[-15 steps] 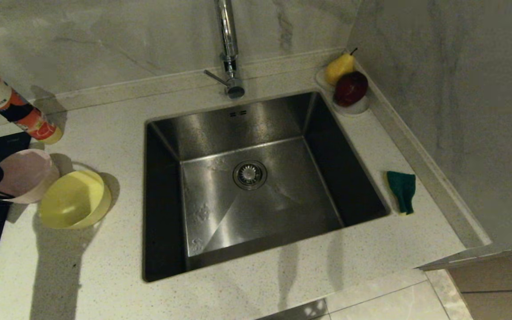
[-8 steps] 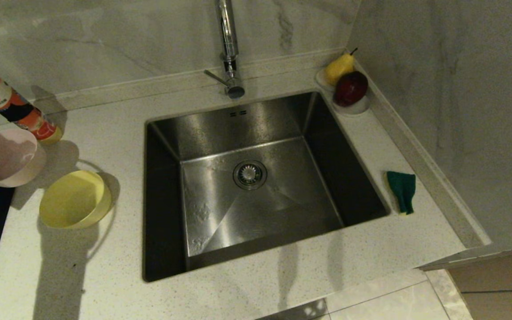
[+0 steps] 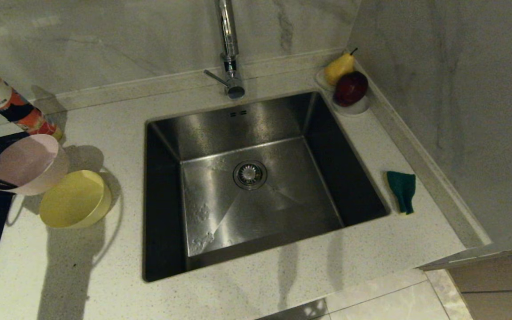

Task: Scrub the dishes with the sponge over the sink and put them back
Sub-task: Place the bowl on the bowl

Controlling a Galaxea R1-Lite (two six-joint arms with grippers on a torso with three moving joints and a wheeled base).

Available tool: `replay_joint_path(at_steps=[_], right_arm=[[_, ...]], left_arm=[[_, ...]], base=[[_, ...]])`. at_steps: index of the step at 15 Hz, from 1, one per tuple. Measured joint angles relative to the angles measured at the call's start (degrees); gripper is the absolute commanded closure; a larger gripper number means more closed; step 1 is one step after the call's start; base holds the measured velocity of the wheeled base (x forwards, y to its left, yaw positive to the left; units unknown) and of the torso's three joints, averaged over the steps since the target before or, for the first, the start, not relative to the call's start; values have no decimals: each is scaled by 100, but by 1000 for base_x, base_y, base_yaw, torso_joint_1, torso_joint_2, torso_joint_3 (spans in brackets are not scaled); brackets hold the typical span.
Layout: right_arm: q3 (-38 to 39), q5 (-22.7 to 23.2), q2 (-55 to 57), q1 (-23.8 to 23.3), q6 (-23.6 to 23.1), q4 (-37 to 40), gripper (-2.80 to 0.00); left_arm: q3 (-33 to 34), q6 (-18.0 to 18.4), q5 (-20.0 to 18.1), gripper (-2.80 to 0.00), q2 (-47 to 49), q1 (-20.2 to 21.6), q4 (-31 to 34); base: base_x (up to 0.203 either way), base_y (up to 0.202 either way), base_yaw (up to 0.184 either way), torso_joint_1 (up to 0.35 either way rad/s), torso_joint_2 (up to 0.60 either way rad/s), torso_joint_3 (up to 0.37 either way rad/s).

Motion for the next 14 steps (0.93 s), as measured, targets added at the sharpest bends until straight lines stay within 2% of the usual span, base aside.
replay_joint_path(at_steps=[3, 5, 7, 9, 14], right_arm=[[0, 0, 0, 0, 0, -4, 0], [0, 0, 0, 0, 2, -4, 0], [0, 0, 0, 0, 2, -1, 0], [0, 0, 0, 0, 2, -2, 0], [0, 0, 0, 0, 2, -4, 0]], left_arm=[[372, 281, 7, 0, -198, -437, -11], [463, 292, 34, 0, -270, -619, 6], [590, 306, 93, 0, -299, -667, -44], [758, 338, 337, 0, -264, -684, -55], [861, 342, 385, 0, -155, -678, -293]], base=[[0, 0, 0, 0, 0, 0], [0, 0, 0, 0, 0, 0], [0, 0, 0, 0, 0, 0], [0, 0, 0, 0, 0, 0], [0, 0, 0, 0, 0, 0]])
